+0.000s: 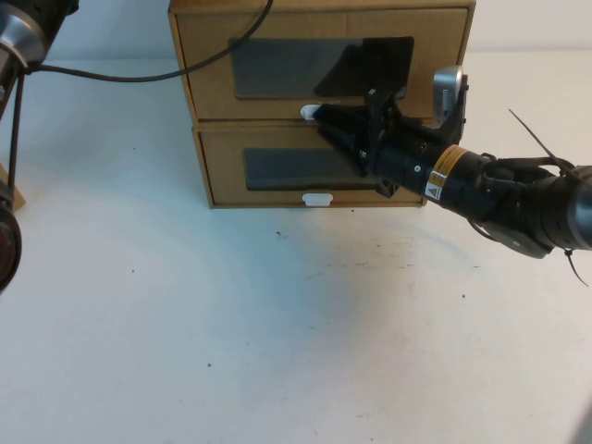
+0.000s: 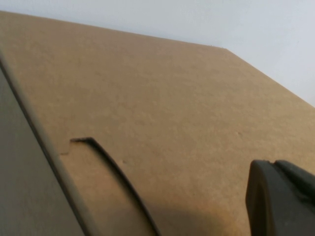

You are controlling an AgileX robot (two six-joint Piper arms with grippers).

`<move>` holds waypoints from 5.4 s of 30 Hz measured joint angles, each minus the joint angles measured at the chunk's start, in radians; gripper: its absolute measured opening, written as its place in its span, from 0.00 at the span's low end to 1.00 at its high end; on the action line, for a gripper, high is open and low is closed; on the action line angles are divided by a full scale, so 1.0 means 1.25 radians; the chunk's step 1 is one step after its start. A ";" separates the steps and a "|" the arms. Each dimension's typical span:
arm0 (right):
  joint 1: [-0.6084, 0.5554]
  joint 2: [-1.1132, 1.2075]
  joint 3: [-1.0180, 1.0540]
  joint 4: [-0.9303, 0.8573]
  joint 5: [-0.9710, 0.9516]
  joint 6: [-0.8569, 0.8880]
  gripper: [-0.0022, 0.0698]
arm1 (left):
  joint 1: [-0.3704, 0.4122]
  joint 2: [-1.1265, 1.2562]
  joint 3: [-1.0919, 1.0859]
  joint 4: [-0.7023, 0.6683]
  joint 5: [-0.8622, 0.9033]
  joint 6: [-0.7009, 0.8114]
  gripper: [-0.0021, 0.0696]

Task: Open the shoe box
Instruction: 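Pull the top drawer of the cardboard box fully open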

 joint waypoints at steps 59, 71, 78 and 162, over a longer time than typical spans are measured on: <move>-0.003 -0.004 0.092 -0.006 -0.126 0.035 0.03 | 0.000 0.000 0.000 0.000 0.002 -0.001 0.01; -0.006 -0.059 0.107 -0.082 -0.065 0.039 0.03 | 0.000 0.000 -0.002 0.002 0.002 -0.001 0.01; -0.006 -0.082 0.163 -0.081 -0.084 0.039 0.03 | 0.000 0.000 -0.002 0.002 0.003 -0.001 0.01; 0.112 -0.353 0.514 -0.267 -0.159 0.036 0.00 | -0.002 -0.001 -0.002 0.000 0.031 -0.011 0.01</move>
